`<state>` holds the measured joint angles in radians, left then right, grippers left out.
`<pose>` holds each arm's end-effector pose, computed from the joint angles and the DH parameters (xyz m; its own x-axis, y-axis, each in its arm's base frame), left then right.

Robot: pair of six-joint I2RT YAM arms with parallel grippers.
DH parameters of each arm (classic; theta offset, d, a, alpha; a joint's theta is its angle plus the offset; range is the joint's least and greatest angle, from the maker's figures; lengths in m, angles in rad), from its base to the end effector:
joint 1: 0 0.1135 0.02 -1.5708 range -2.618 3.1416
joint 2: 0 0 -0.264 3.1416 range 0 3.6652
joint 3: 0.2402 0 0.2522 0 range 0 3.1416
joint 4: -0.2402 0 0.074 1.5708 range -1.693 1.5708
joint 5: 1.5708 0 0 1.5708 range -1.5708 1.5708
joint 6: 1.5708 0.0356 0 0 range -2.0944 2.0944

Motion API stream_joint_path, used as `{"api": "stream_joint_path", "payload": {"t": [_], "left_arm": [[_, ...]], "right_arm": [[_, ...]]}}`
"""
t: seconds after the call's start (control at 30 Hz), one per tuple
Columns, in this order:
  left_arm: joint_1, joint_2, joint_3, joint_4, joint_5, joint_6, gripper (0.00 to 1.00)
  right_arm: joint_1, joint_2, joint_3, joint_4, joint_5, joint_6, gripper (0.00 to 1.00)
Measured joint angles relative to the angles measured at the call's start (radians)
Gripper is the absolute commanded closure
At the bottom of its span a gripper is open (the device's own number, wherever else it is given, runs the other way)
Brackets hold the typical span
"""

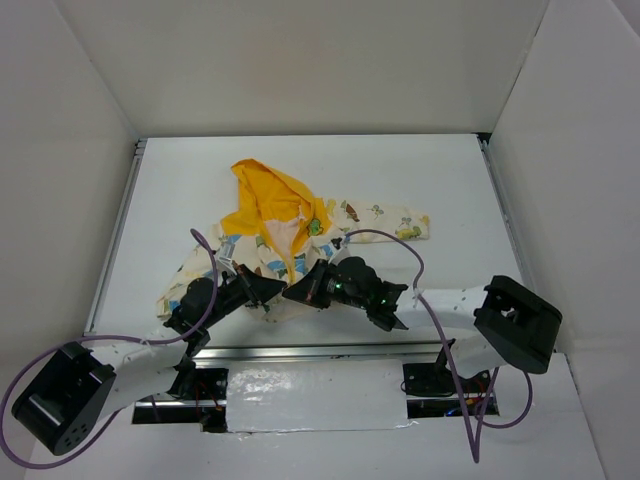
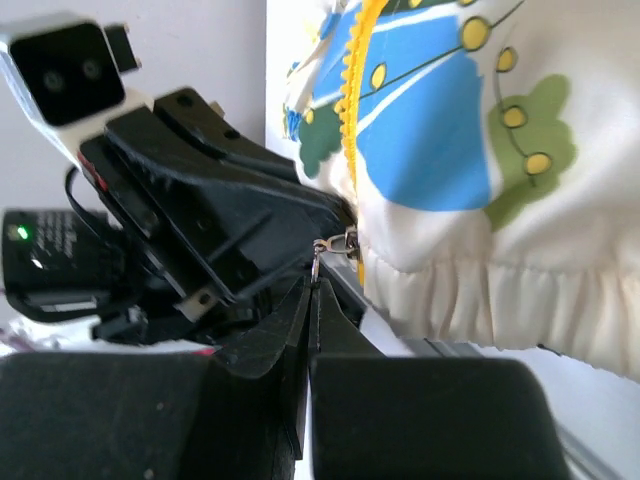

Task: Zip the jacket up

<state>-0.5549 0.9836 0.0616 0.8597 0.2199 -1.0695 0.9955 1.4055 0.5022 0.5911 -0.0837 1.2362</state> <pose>0.1473 -0.1004 0.1676 -0.6386 -0.6111 -0.4677 0.2896 0.3723 -0.8818 0.1496 0.2361 0.1850 -0.8855 0.3644 -0.2883 -0.1309 0.3995 0.9073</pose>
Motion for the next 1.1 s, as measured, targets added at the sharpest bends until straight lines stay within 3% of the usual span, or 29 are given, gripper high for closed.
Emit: {"api": "stream_joint_path", "payload": {"t": [0.2, 0.4, 0.83, 1.1], "left_arm": [[0.000, -0.034, -0.001, 0.012, 0.012, 0.047, 1.00], [0.000, -0.058, -0.010, 0.017, 0.035, 0.089, 1.00], [0.000, -0.001, -0.010, 0.106, 0.067, 0.112, 1.00], [-0.006, 0.005, -0.010, 0.112, 0.062, 0.133, 1.00]], "right_arm": [[-0.011, -0.055, 0.075, -0.196, -0.005, 0.055, 1.00], [-0.058, -0.074, 0.090, -0.271, -0.051, 0.070, 1.00], [-0.179, -0.053, 0.090, -0.229, -0.264, 0.101, 1.00], [-0.200, -0.045, 0.057, -0.163, -0.299, 0.193, 1.00]]}}
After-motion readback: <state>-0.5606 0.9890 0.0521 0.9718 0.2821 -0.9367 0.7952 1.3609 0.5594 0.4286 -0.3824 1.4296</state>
